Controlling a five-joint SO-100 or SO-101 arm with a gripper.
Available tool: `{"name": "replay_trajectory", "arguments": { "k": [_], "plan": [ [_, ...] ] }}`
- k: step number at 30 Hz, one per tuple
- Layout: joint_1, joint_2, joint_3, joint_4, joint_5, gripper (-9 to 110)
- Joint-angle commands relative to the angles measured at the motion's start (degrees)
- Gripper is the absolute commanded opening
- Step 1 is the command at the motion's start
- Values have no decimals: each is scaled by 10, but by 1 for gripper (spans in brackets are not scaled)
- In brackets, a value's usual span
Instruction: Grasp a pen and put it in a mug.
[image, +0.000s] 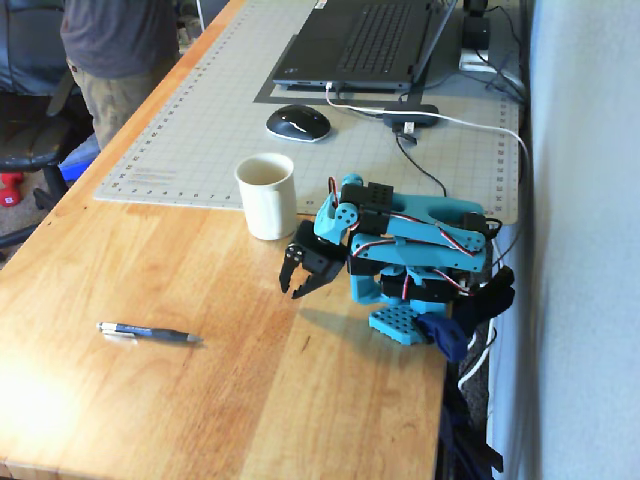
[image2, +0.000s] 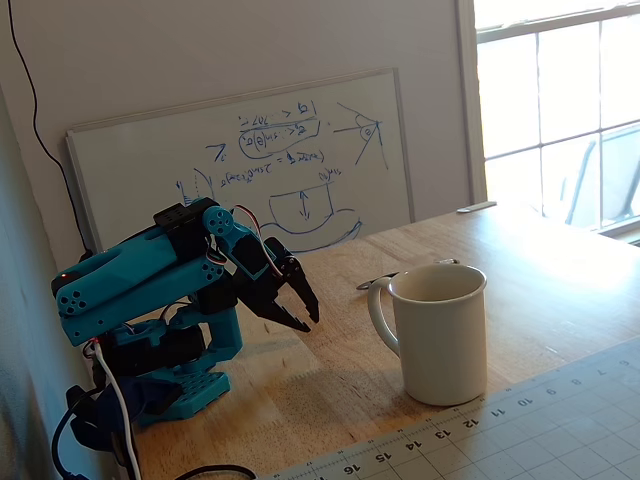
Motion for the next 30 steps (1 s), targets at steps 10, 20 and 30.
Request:
{"name": "replay_trajectory", "arguments": {
  "k": [10, 20, 30],
  "plan": [
    [-35, -113, -95, -109, 256, 4],
    [-122, -296, -197, -293, 557, 4],
    [-146, -477, -286, -442, 758, 9]
  ]
}}
